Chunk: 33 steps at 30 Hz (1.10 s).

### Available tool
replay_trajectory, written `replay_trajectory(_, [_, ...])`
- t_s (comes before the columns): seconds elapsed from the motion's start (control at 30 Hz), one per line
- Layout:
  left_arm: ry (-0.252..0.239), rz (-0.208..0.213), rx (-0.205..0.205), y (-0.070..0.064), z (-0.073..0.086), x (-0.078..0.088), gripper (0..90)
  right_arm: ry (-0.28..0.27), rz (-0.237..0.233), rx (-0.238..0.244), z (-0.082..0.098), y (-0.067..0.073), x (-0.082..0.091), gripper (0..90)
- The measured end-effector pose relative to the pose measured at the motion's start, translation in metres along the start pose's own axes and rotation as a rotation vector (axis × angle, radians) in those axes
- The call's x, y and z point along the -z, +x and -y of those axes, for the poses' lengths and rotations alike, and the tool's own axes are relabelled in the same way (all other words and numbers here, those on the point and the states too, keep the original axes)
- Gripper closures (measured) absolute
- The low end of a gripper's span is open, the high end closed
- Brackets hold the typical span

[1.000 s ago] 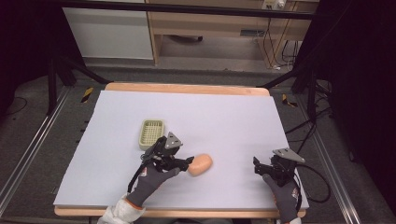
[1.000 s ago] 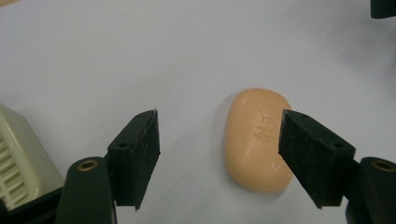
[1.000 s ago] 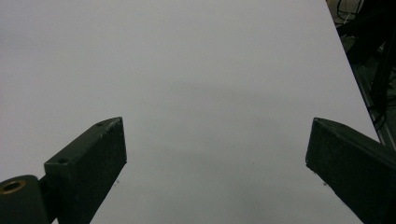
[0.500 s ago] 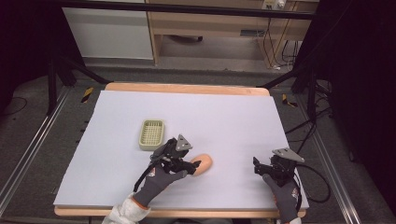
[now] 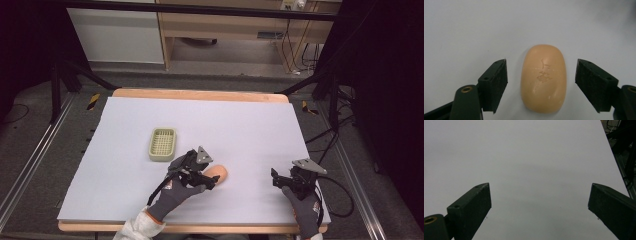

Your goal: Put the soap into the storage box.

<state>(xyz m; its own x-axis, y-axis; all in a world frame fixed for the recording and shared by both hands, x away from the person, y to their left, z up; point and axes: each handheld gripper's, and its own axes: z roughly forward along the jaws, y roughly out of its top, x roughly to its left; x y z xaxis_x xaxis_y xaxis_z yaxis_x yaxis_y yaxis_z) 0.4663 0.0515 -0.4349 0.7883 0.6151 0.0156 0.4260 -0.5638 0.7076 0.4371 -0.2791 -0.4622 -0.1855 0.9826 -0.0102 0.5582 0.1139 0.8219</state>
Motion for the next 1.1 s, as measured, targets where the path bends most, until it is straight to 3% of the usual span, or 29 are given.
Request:
replay_trajectory(0.43, [0.045,0.004,-0.031,-0.005,-0.002,-0.012,23.4,0.005,-0.002,-0.001,0.000,-0.001,-0.001,5.1])
replay_trajectory(1.1, [0.124,-0.012,-0.063,-0.008,0.000,-0.033,29.3,0.017,-0.007,0.002,0.001,0.000,-0.002,5.2])
